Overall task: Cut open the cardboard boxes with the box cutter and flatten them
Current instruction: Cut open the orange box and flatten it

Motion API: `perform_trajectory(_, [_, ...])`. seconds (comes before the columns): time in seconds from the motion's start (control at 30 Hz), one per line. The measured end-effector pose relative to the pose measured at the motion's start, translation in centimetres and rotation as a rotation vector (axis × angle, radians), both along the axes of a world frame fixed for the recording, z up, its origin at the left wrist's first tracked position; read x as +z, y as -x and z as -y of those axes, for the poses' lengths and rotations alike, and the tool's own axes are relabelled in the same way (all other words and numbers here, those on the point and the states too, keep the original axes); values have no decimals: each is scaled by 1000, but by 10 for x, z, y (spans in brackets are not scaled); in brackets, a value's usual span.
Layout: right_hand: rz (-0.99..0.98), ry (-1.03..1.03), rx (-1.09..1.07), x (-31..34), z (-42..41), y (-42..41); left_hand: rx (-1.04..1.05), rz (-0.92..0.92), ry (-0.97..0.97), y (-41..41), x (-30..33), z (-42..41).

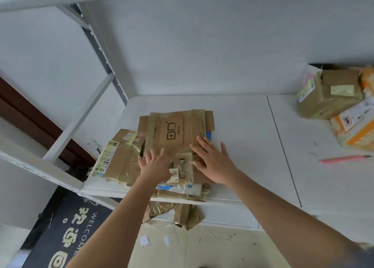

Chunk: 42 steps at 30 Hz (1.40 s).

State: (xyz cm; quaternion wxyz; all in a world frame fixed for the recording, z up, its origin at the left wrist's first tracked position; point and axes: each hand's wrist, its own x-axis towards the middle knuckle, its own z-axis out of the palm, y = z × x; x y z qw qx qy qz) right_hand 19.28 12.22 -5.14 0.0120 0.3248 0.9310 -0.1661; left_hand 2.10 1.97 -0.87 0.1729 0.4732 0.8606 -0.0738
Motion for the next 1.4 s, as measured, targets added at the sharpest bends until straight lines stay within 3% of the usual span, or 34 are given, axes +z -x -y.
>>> perform_trajectory(0.17, [-107,-33,-161,31,-22,-66,-53,46,-24,-42,23,-40])
perform_trajectory(0.4, [-143,-178,-511,68,-79,-223,-145,103,-173,-179,34,-100])
perform_trajectory(0.7, [-245,-396,-820,101,-151,-418,-205,388,-254,-368,30,-164])
perform_trajectory(0.87, [-222,-249,-860,98,-181,-454,-189,572,-324,-423,50,-205])
perform_trajectory(1.17, [-199,-127,-669,84,-198,-469,-38,922,-383,-473,75,-259])
perform_trajectory(1.4, [-729,15,-628,119,-198,-487,-183,1229,-498,-475,95,-253])
